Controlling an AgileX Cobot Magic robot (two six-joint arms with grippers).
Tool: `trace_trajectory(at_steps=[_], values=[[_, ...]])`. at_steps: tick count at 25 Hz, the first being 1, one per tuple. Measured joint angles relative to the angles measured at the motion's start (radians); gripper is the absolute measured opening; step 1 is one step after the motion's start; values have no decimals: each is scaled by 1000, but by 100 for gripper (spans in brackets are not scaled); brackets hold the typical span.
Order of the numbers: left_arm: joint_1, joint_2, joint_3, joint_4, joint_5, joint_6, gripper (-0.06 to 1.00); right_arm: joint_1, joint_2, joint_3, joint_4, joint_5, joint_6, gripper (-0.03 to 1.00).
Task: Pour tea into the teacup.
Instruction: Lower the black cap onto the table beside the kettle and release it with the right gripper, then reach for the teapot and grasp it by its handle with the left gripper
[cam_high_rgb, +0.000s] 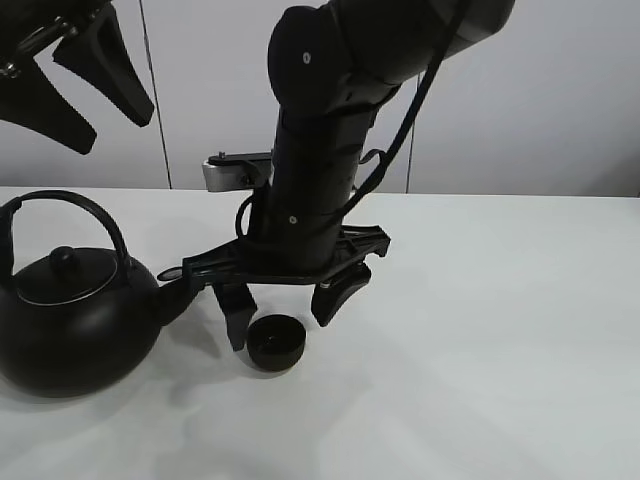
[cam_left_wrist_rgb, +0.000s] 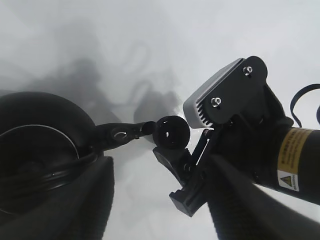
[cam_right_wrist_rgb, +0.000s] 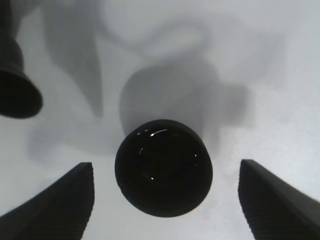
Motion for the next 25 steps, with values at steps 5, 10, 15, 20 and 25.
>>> trace_trajectory(at_steps=[5,10,15,20,25], values=[[0,0,0,0,0,0,40,-14,-32,1,-12,10,0,56],[0,0,0,0,0,0,40,-89,-81,1,-26,31,0,56],[0,0,0,0,0,0,40,-199,-145,1,-93,32,0,56],[0,0,0,0,0,0,40,-349,-239,3,-253,82,-8,56],[0,0,0,0,0,0,40,-461,-432,3,-370,168,-40,56]])
